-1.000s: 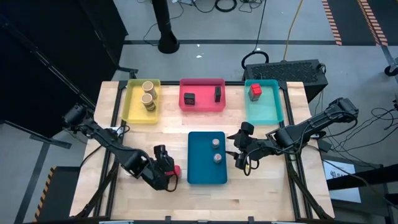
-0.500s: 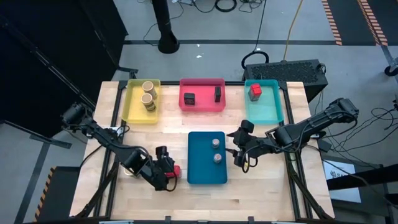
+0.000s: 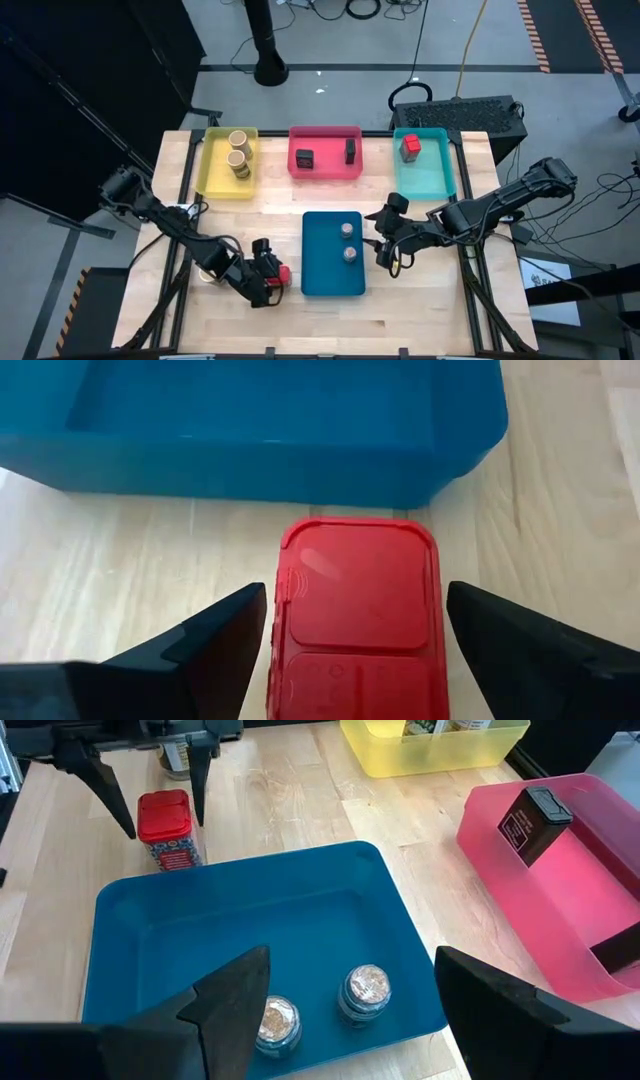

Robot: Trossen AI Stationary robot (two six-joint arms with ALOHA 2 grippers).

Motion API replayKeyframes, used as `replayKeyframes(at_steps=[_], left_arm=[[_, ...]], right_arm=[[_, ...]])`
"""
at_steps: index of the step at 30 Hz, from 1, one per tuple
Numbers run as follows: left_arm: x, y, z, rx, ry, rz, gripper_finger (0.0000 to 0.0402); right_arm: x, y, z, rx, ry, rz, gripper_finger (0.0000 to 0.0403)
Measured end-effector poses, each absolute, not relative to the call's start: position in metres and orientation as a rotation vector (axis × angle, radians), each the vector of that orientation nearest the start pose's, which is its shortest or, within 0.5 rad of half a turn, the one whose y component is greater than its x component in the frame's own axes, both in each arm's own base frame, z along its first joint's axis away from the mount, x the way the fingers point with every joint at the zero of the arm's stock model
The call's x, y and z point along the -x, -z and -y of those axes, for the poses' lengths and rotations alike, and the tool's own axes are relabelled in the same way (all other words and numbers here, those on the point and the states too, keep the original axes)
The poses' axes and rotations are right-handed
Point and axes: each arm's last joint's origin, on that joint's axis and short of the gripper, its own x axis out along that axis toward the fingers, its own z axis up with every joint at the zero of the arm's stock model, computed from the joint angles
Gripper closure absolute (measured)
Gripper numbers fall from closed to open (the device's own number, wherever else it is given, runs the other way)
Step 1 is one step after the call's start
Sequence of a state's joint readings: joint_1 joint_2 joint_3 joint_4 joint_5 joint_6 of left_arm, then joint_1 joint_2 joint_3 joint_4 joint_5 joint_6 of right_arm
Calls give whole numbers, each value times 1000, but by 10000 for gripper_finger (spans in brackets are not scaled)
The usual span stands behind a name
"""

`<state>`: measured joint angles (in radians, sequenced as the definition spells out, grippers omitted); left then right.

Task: Sort spices by type
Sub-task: Put the red seasoning can into the green bin

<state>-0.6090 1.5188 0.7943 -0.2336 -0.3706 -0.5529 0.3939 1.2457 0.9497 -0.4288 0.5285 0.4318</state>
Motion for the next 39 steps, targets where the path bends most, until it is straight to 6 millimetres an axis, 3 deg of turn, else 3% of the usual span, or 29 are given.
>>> replayKeyframes(at_steps=[5, 9, 17, 31, 35, 39], left_arm=[[-234, -161, 151, 65, -13, -858, 119], [-235, -161, 151, 60, -13, -841, 177], [-234, -166, 150, 16, 5, -838, 181], [-236, -269, 141, -310, 73, -527, 181], [-241, -286, 131, -369, 7, -451, 181], [-253, -287, 119, -405, -32, -423, 181]], right_arm=[[-243, -279, -84, -81, 306, -580, 135], [-244, -280, -84, -86, 308, -570, 135], [-245, -281, -84, -89, 303, -554, 135], [-247, -283, -85, -86, 293, -529, 135], [-255, -282, -91, -26, 300, -482, 135], [-268, -279, -103, 48, 273, -416, 135]])
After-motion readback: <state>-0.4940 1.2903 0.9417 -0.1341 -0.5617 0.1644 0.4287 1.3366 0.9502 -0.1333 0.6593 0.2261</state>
